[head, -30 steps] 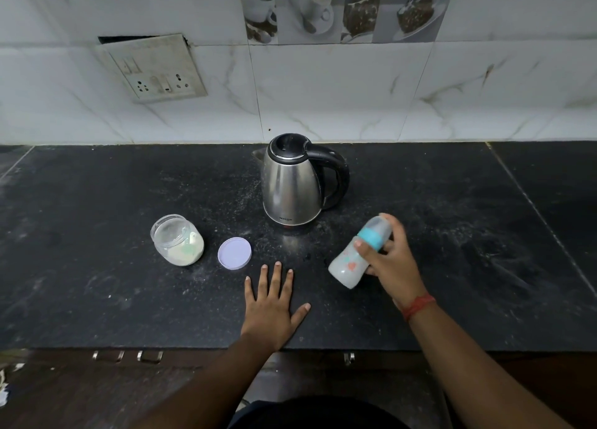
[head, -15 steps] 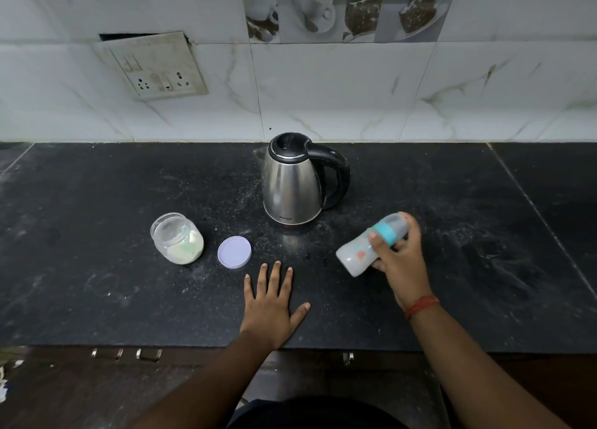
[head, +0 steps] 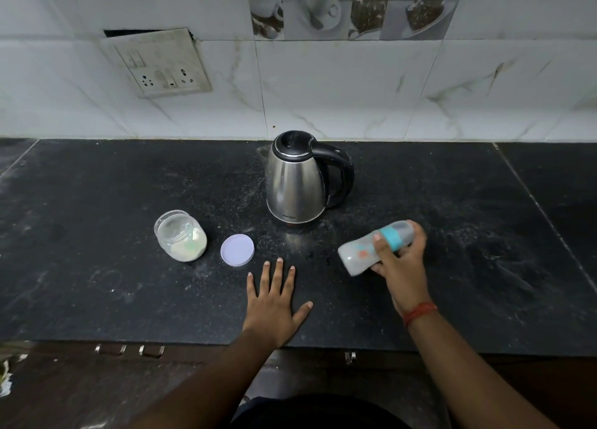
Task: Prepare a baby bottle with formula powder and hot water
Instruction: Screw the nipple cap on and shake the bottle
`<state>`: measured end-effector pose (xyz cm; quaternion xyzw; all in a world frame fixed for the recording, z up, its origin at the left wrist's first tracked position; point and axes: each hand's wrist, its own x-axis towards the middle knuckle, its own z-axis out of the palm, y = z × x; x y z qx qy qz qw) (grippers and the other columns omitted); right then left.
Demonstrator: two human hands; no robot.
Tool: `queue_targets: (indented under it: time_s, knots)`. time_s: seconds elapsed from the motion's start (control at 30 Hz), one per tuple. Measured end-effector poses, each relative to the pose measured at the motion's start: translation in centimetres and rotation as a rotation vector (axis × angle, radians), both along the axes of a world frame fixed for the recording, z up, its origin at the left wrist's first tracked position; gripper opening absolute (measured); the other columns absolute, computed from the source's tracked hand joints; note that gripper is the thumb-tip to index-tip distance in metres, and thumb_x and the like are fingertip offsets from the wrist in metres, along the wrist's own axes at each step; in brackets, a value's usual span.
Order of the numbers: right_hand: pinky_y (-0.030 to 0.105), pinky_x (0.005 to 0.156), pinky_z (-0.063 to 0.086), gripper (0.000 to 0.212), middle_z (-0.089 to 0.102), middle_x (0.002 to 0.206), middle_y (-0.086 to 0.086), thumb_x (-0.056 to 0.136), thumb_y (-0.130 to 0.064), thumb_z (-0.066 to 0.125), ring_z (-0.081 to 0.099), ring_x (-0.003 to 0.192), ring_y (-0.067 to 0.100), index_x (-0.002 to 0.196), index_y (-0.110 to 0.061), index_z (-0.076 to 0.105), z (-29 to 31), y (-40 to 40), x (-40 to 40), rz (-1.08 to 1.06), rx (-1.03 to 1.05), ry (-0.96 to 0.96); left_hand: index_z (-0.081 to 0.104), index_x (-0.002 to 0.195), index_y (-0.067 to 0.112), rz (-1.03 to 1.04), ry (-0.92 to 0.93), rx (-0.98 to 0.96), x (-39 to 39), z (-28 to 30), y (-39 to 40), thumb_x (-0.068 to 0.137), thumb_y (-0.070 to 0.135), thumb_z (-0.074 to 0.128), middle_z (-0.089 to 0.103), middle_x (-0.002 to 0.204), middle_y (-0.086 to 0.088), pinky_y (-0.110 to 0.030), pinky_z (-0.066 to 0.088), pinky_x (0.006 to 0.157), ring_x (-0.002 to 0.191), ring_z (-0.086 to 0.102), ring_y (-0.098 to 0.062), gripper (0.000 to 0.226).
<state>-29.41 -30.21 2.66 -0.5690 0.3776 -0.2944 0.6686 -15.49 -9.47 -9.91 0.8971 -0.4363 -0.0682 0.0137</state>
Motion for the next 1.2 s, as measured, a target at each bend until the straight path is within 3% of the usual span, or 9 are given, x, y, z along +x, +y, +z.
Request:
queue_targets:
  time_s: [0.07,0.3,0.4,0.73,0.8,0.93,1.03,1.13,1.2]
  knots:
    - [0.055,0.085,0.06,0.065,0.059,0.126,0.004,0.09,-0.019,0.074,0.067,0.112,0.025,0.14,-0.043,0.039,0.1,0.0,0.0,0.121,-0.049,0.029,0.019,0.163,0.023,0.0,0.004,0.002,0.0,0.1,0.0,0.093,0.081,0.005,0.009,0.171,-0.01,-0.064,-0.001,0.121,0.158,0.003,-0.034,0.092]
    - [0.05,0.082,0.062,0.069,0.059,0.13,0.007,0.086,-0.022,0.075,0.067,0.113,0.026,0.143,-0.038,0.039,0.5,-0.7,-0.2,0.12,-0.026,-0.008,0.019,0.163,0.022,-0.004,0.005,0.002,0.1,0.3,0.0,0.093,0.08,0.005,0.01,0.171,-0.009,-0.064,0.0,0.121,0.158,0.004,-0.034,0.092]
    - [0.05,0.082,0.062,0.061,0.057,0.128,0.005,0.093,-0.02,0.069,0.067,0.113,0.026,0.142,-0.034,0.036,1.1,-1.0,0.1,-0.031,-0.002,-0.082,0.021,0.162,0.021,-0.006,-0.002,0.001,0.0,0.2,0.0,0.094,0.08,0.007,0.012,0.171,-0.01,-0.064,0.002,0.121,0.158,0.006,-0.035,0.091]
    - [0.043,0.08,0.063,0.065,0.059,0.128,0.006,0.092,-0.016,0.071,0.068,0.112,0.024,0.143,-0.038,0.037,0.9,-0.9,0.6,0.097,-0.066,-0.02,0.025,0.162,0.021,-0.008,-0.004,0.002,0.1,0.1,0.0,0.094,0.079,0.008,0.015,0.17,-0.01,-0.064,0.002,0.12,0.158,0.009,-0.035,0.091]
    - [0.044,0.08,0.062,0.058,0.058,0.129,0.007,0.094,-0.019,0.069,0.067,0.112,0.024,0.139,-0.036,0.038,1.0,-1.2,0.5,-0.038,-0.029,-0.086,0.026,0.161,0.02,-0.006,-0.009,0.001,0.1,0.1,-0.1,0.094,0.079,0.008,0.017,0.17,-0.01,-0.064,0.004,0.12,0.157,0.011,-0.036,0.091]
    - [0.047,0.081,0.062,0.064,0.061,0.126,0.007,0.092,-0.016,0.072,0.068,0.111,0.025,0.142,-0.037,0.038,1.1,-1.4,0.7,0.103,-0.053,-0.016,0.025,0.162,0.02,-0.01,-0.007,-0.001,0.1,0.3,0.0,0.094,0.079,0.008,0.015,0.17,-0.01,-0.064,0.002,0.12,0.158,0.01,-0.036,0.091]
    - [0.049,0.082,0.062,0.059,0.058,0.131,0.01,0.095,-0.019,0.068,0.068,0.113,0.026,0.142,-0.033,0.036,1.1,-1.7,0.5,-0.054,-0.001,-0.101,0.023,0.162,0.02,-0.007,-0.016,0.0,0.0,0.2,0.0,0.094,0.079,0.008,0.014,0.171,-0.01,-0.064,0.001,0.12,0.158,0.008,-0.035,0.091]
    - [0.048,0.081,0.062,0.065,0.061,0.126,0.008,0.091,-0.018,0.073,0.07,0.108,0.022,0.143,-0.036,0.038,1.1,-1.2,0.8,0.096,-0.051,-0.008,0.027,0.161,0.02,-0.009,-0.01,-0.003,0.0,0.2,0.0,0.095,0.079,0.011,0.019,0.17,-0.01,-0.064,0.003,0.12,0.157,0.013,-0.036,0.09]
    - [0.048,0.082,0.062,0.066,0.061,0.128,0.008,0.091,-0.021,0.073,0.07,0.108,0.022,0.144,-0.036,0.037,1.0,-1.0,0.8,0.0,-0.018,-0.049,0.029,0.16,0.02,-0.01,-0.018,-0.008,0.0,0.1,0.0,0.095,0.078,0.013,0.021,0.169,-0.011,-0.064,0.005,0.12,0.156,0.016,-0.036,0.089]
